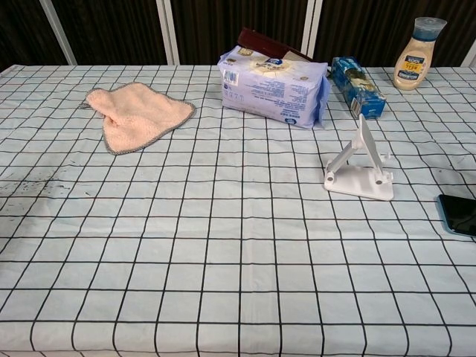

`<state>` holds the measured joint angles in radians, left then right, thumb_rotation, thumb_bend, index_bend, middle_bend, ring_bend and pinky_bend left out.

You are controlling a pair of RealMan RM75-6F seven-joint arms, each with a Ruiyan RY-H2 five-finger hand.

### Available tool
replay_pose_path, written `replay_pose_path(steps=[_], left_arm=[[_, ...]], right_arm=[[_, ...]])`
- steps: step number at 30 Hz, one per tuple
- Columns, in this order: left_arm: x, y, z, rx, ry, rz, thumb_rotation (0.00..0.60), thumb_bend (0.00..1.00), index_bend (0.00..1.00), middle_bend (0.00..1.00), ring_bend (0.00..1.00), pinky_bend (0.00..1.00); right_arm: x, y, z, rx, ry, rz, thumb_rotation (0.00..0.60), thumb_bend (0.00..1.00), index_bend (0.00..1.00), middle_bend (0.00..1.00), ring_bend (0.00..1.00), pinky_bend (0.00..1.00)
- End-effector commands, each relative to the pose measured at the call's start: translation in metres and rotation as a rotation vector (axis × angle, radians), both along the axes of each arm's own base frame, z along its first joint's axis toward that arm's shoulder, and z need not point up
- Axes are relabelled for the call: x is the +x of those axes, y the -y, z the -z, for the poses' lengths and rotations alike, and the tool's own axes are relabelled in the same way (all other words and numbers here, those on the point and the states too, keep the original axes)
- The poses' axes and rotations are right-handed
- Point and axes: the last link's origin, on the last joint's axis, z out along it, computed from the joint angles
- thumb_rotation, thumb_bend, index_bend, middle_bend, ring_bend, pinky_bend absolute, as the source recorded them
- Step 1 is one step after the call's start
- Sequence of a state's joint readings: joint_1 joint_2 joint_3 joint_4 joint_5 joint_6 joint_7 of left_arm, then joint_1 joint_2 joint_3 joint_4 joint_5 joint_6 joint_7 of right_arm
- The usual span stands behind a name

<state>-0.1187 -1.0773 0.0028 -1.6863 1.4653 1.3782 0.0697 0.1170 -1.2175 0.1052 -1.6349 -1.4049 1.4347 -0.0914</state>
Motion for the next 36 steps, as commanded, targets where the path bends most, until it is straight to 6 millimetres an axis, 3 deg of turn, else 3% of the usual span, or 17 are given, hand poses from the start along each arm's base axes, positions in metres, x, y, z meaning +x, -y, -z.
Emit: replay_pose_path(steps=[1,22,31,36], left_arm=[[0.0,0.0,0.0,0.001,0.0,0.0,0.6,0.0,0.0,0.0,0.0,0.0],[0.0,-0.001,0.001,-0.003,0.004,-0.01,0.6,0.03,0.0,0.0,0.0,0.0],[0.012,-0.015,0.004,-0.004,0.017,0.068,0.6,0.07,0.0,0.0,0.0,0.0],[0.012,-0.01,0.006,0.008,0.016,0.071,0.6,0.07,0.0,0.0,0.0,0.0]], right_arm=[[0.0,0.0,0.0,0.0,0.0,-0.001,0.6,0.13,0.04,0.06,0.01,0.15],[0.0,0.0,0.0,0.004,0.003,0.0,0.6,0.13,0.04,0.06,0.01,0.15],[0.0,0.0,0.0,0.007,0.013,0.007,0.6,0.13,0.04,0.06,0.01,0.15],[0.009,0.0,0.004,0.09,0.035,-0.065,0.6,0.13,0.04,0.06,0.01,0.15]])
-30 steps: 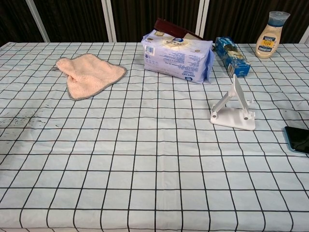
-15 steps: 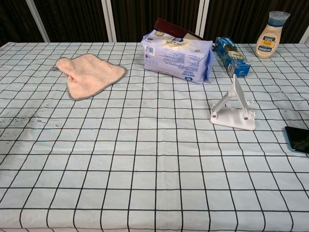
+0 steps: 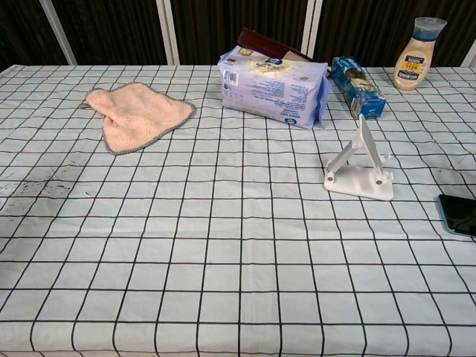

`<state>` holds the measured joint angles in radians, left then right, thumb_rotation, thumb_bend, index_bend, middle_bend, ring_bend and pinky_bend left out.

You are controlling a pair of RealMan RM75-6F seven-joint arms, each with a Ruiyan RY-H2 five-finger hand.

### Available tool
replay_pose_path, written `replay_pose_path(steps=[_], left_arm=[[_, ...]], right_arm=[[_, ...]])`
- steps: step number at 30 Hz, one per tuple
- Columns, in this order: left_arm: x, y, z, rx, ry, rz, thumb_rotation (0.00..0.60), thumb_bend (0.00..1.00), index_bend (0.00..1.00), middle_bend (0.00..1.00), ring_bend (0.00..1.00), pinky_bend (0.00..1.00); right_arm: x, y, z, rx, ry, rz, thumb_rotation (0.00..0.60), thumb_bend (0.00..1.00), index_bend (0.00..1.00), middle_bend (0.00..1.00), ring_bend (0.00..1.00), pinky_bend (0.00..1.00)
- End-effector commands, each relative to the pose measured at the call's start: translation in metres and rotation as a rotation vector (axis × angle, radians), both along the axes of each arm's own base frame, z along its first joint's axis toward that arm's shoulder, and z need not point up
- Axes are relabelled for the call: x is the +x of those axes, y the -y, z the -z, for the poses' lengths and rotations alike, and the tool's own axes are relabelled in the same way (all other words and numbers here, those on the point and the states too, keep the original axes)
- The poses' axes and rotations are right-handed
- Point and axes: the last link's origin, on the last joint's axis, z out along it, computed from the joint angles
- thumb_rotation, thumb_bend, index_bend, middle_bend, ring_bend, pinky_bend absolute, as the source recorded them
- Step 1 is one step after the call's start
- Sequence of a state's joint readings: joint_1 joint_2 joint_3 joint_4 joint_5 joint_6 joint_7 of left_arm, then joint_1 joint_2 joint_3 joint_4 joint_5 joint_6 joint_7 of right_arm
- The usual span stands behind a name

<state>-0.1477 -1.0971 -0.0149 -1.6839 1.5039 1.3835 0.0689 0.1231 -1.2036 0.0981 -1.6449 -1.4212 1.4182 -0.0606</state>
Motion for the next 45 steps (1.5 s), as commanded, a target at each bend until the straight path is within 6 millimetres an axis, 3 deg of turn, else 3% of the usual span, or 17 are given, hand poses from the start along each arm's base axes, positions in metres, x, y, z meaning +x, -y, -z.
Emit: replay_pose_path(steps=[1,7,14,21,33,38,45], left_arm=[[-0.003,0.003,0.0,0.004,-0.001,-0.01,0.6,0.07,0.0,0.0,0.0,0.0],[-0.005,0.003,-0.003,0.019,0.015,-0.014,0.6,0.06,0.0,0.0,0.0,0.0],[-0.006,0.001,-0.001,0.008,0.002,-0.013,0.6,0.06,0.0,0.0,0.0,0.0],[-0.008,0.0,0.001,-0.018,0.013,-0.028,0.6,0.06,0.0,0.0,0.0,0.0],[-0.009,0.001,-0.001,-0.052,0.032,-0.032,0.6,0.06,0.0,0.0,0.0,0.0],[-0.01,0.001,-0.002,-0.057,0.035,-0.037,0.6,0.06,0.0,0.0,0.0,0.0],[-0.01,0.0,-0.002,-0.06,0.034,-0.039,0.6,0.06,0.0,0.0,0.0,0.0]], right_arm=[[0.008,0.0,0.004,0.083,0.01,-0.063,0.6,0.13,0.04,0.07,0.01,0.15],[0.04,0.013,0.023,0.169,0.156,-0.084,0.6,0.11,0.04,0.07,0.01,0.15],[0.091,0.047,0.051,0.231,0.275,-0.076,0.6,0.09,0.04,0.07,0.01,0.15],[0.124,0.081,0.086,0.242,0.344,-0.009,0.6,0.09,0.02,0.04,0.01,0.15],[0.134,0.112,0.117,0.244,0.402,0.119,0.6,0.09,0.03,0.06,0.01,0.15],[0.136,0.119,0.127,0.241,0.402,0.131,0.6,0.09,0.11,0.13,0.03,0.15],[0.133,0.122,0.131,0.214,0.399,0.139,0.6,0.09,0.32,0.35,0.16,0.15]])
